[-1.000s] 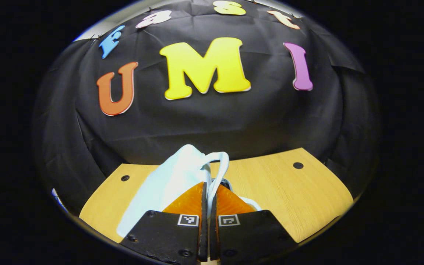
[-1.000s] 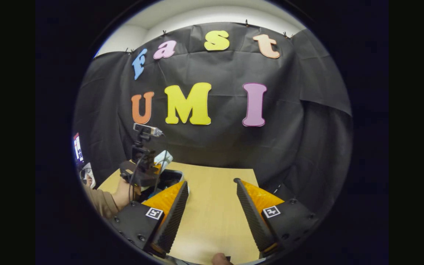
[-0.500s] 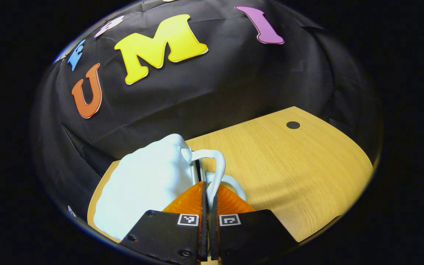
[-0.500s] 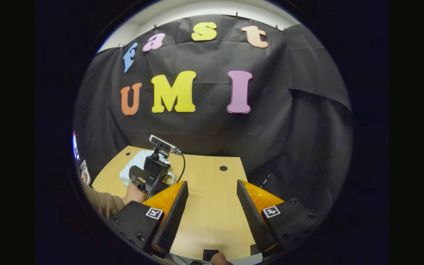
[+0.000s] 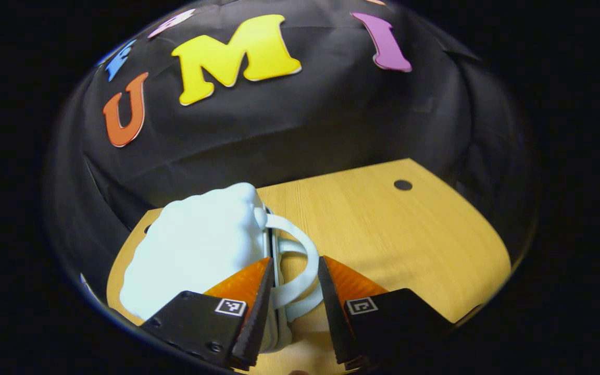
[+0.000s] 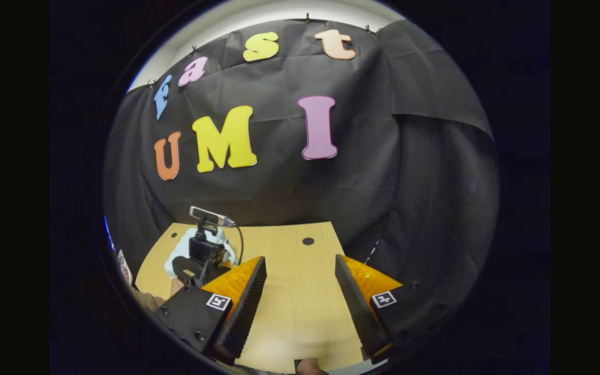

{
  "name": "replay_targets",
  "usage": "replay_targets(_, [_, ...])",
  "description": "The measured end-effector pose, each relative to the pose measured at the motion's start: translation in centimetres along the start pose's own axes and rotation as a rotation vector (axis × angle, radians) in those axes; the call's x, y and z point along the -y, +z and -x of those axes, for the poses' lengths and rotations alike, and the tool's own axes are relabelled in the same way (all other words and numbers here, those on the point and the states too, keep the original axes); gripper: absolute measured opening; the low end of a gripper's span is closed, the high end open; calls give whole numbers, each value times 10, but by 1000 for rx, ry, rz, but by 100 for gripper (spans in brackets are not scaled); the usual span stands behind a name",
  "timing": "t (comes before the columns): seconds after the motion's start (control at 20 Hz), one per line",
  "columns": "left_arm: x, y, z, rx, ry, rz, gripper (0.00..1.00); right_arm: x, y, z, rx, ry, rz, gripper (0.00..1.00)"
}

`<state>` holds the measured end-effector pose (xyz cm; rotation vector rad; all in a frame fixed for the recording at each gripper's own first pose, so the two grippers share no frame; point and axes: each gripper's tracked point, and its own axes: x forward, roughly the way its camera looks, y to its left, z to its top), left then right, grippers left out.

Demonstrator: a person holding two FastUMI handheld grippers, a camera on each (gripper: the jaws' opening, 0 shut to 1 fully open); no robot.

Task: First open the suitcase, pack the skin care products into it, and then close the suitcase.

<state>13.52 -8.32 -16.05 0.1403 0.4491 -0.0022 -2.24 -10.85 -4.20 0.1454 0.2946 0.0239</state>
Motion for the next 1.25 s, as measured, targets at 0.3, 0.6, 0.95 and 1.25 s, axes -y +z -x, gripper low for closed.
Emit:
replay_targets(0.3, [-73, 90, 111, 231, 40, 40, 93, -69, 32, -14, 87, 21, 22, 80])
replay_targets(0.6, [-165, 104, 203, 335, 142, 81, 96, -159, 43, -18, 146, 68, 43, 80])
replay_targets(0.95, [-223, 113, 260, 406, 141, 111, 96, -240, 47, -13, 198, 107, 119, 80])
replay_targets(1.25, [-230, 124, 255, 452, 97, 89, 96, -278, 55, -7, 230, 111, 168, 80])
